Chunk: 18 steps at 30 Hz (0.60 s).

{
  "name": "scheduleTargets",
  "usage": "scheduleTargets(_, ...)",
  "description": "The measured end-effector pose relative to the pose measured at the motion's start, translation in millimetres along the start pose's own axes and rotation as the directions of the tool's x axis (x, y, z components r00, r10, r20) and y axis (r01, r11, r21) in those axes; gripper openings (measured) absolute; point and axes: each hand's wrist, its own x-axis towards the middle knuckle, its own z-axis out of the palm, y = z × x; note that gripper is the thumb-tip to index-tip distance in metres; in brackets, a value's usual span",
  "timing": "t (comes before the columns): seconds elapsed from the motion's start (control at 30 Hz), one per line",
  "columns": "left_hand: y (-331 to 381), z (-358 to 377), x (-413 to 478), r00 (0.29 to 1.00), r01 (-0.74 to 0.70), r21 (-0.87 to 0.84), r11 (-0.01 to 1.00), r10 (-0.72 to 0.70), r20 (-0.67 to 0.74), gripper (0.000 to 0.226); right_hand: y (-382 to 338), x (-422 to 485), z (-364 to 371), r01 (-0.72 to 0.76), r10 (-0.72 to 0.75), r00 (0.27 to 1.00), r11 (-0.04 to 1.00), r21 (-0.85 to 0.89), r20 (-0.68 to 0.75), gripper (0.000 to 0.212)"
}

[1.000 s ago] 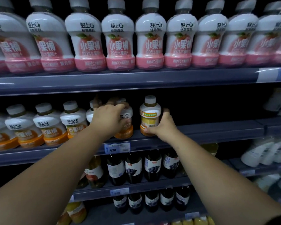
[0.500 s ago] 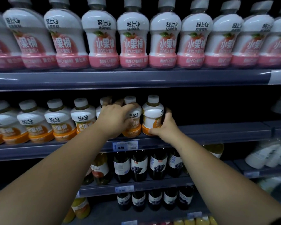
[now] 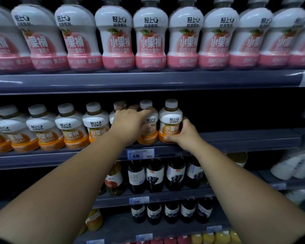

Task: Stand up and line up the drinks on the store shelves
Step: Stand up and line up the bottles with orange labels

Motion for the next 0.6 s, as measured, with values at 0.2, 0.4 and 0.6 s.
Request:
scheduleTargets(0.2,3.5,-6.2,2.3,0.999,0.013,0.012,1.000,-0.014,0.037,0.053,1.9,0.9,-3.9,0.013,-0.013,0.999,1.000,0.012,0.030,0.068)
scheduleTargets(0.4,2.4,-9.8,-1.5,0.998,0.028,-0.003,1.000,-0.028,0.055,0.052,5.9,3.2,-4.8,0.031,-0.031,0.998,1.000,-0.003,0.052,0.069)
scheduleTargets(0.6,0.4,-2.9,-7.2,0.999,0.005,0.008,1.000,-0.005,-0.033,0.049,6.0,4.1,-8.7,0.037,-0.037,0.995,0.999,0.004,0.096,0.068)
